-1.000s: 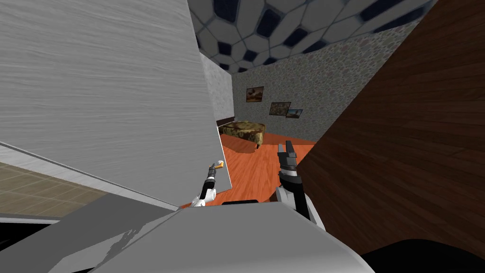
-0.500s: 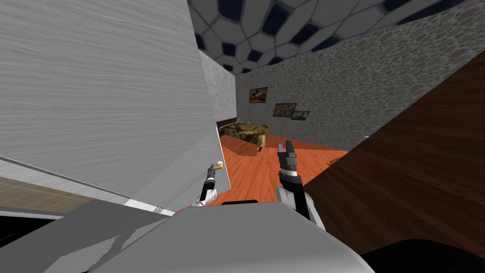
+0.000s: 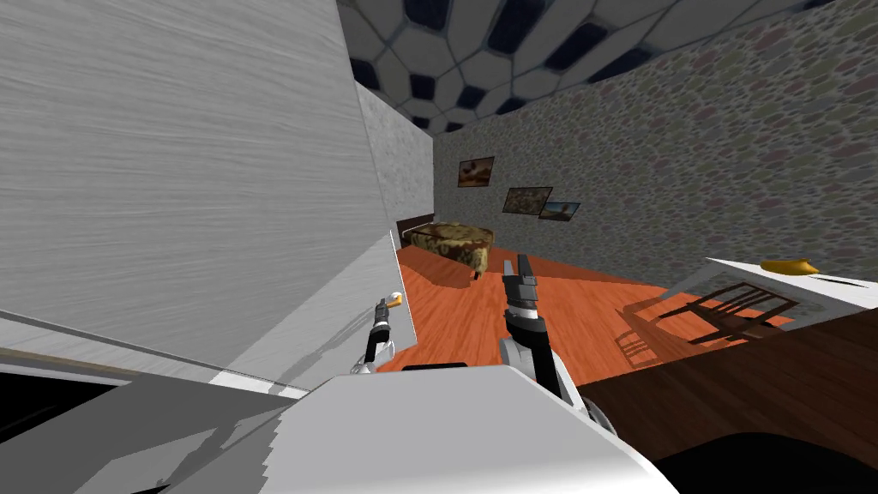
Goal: Push the door open
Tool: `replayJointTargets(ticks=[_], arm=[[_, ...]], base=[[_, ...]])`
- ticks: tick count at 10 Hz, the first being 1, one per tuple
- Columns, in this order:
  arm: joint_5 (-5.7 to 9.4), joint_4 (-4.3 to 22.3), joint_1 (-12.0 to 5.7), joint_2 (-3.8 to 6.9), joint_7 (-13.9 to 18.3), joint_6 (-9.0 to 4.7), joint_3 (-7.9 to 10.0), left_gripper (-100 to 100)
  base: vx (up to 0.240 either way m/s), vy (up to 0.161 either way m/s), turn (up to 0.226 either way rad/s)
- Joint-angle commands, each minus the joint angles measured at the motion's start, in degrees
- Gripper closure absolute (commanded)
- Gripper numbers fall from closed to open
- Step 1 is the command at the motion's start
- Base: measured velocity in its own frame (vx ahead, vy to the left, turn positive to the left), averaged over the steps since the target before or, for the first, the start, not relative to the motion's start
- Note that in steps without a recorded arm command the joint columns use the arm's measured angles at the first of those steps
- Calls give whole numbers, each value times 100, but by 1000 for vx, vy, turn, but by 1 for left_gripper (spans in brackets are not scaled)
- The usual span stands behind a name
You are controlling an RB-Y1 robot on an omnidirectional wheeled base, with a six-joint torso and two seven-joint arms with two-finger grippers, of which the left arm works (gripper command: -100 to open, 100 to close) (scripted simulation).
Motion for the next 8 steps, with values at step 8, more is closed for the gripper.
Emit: replayJointTargets(ticks=[8], arm=[[231,-85,6,-1,-271,-66,391,100]], base=[[158,-28,59]])
